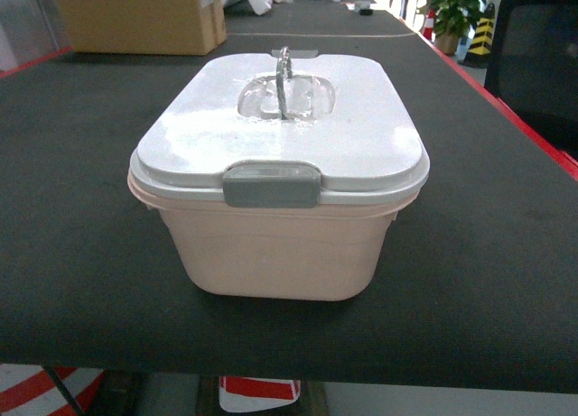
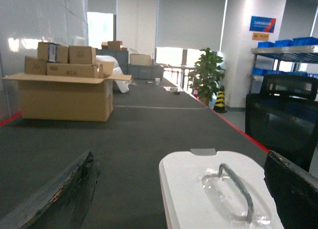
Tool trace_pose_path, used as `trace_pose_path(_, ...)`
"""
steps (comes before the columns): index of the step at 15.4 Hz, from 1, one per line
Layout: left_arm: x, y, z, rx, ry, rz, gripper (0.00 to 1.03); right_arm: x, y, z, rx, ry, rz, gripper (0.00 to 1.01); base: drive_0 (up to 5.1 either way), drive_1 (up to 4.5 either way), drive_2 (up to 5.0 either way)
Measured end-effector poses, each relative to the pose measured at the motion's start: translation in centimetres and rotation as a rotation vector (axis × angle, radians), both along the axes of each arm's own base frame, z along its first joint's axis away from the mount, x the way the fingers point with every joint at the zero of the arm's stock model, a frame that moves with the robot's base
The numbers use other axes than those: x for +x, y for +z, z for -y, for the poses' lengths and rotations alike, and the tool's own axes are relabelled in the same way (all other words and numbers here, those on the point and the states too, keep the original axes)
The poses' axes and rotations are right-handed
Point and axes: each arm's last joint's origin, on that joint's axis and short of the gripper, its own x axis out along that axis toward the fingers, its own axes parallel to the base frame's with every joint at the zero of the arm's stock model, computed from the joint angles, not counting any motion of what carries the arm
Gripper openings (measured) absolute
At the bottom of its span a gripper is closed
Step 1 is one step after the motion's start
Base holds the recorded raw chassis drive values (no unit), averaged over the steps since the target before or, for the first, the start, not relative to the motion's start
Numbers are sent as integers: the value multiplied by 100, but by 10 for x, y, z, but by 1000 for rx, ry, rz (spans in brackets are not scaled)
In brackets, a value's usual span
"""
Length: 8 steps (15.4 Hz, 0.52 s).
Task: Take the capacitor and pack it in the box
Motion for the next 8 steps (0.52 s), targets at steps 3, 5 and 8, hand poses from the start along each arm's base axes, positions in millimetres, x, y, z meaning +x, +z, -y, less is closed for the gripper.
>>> trace_pose_path(3,-41,-29,-30,60,171,-268,65,0,0,0,0,0,-1,98,0,0,0)
trace_pose_path(5,-52,-49,-38,60,193,-286,40,0,0,0,0,1,0,98,0,0,0)
trace_pose_path(8,-65,-65,-37,62,174,-277,1,0,0,0,0,0,0,98,0,0,0)
